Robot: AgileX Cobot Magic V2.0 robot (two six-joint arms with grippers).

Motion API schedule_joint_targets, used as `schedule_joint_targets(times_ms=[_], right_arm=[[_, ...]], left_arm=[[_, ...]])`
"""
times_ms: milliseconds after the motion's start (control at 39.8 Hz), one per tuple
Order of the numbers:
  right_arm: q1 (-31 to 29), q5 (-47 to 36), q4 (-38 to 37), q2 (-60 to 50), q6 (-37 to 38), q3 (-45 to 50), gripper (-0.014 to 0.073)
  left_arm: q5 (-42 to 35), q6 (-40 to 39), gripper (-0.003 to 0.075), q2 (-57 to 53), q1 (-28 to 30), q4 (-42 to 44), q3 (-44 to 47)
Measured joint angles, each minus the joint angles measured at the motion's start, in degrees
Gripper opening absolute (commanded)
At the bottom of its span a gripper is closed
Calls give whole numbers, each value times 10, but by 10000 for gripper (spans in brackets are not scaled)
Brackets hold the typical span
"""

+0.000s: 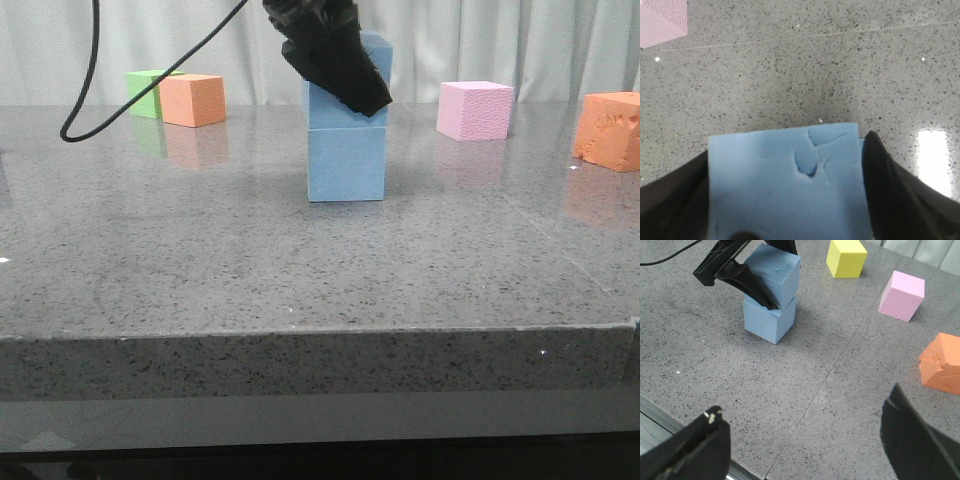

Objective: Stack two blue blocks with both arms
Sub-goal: 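Lift the cube with the left gripper and place it atop the centered cube, then open the left gripper and raise it off the stack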

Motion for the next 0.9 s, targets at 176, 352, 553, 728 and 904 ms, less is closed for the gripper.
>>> schedule_joint_targets(times_ms=[176, 352, 553, 728, 904], right_arm=[[0, 0, 0, 0, 0, 0, 615], [0, 0, 0, 0, 0, 0, 615], [0, 0, 0, 0, 0, 0, 615], [0, 0, 0, 0, 0, 0, 615], [0, 0, 0, 0, 0, 0, 615]], left_arm=[[4, -19, 535, -25, 0, -2, 0], [9, -92, 535, -85, 0, 2, 0], [32, -265, 535, -165, 0, 73, -1], [65, -427, 535, -219, 0, 121, -3], [91, -502, 535, -281, 0, 120, 46]])
